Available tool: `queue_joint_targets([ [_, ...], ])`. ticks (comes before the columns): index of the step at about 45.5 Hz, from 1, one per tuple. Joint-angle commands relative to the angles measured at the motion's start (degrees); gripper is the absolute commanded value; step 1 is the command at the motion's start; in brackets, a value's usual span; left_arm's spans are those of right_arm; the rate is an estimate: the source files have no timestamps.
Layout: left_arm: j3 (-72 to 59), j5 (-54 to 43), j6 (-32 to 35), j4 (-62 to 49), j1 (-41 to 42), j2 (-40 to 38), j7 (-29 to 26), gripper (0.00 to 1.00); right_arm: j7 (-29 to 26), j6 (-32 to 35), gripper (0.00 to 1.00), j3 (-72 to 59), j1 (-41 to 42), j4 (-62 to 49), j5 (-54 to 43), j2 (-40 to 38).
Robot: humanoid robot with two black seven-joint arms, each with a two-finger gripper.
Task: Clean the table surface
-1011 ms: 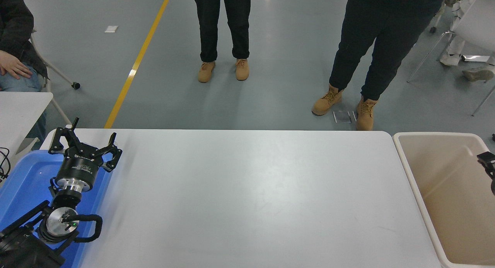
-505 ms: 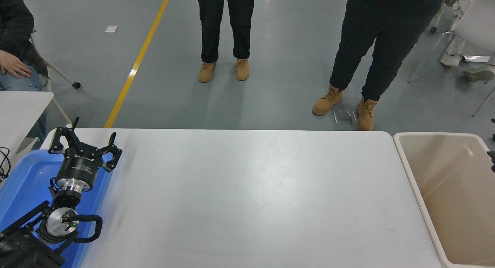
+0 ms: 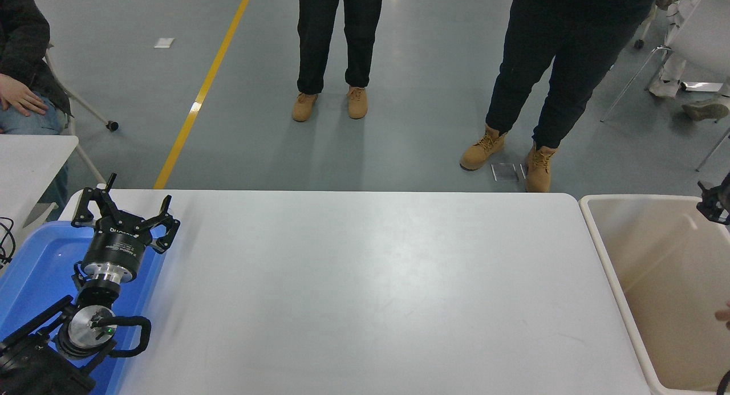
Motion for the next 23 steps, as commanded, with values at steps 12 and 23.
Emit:
queue_joint_targets([
  [12, -0.1, 0.0, 0.0, 0.0, 0.0, 0.0, 0.0, 0.99, 0.5, -0.8, 0.99, 3.1, -5.2, 15.6, 11.5, 0.5],
  [23, 0.0, 0.0, 0.0, 0.0, 0.0, 0.0, 0.0, 0.99, 0.5, -0.8, 0.98, 7.3, -6.1, 15.8, 11.6, 4.0],
])
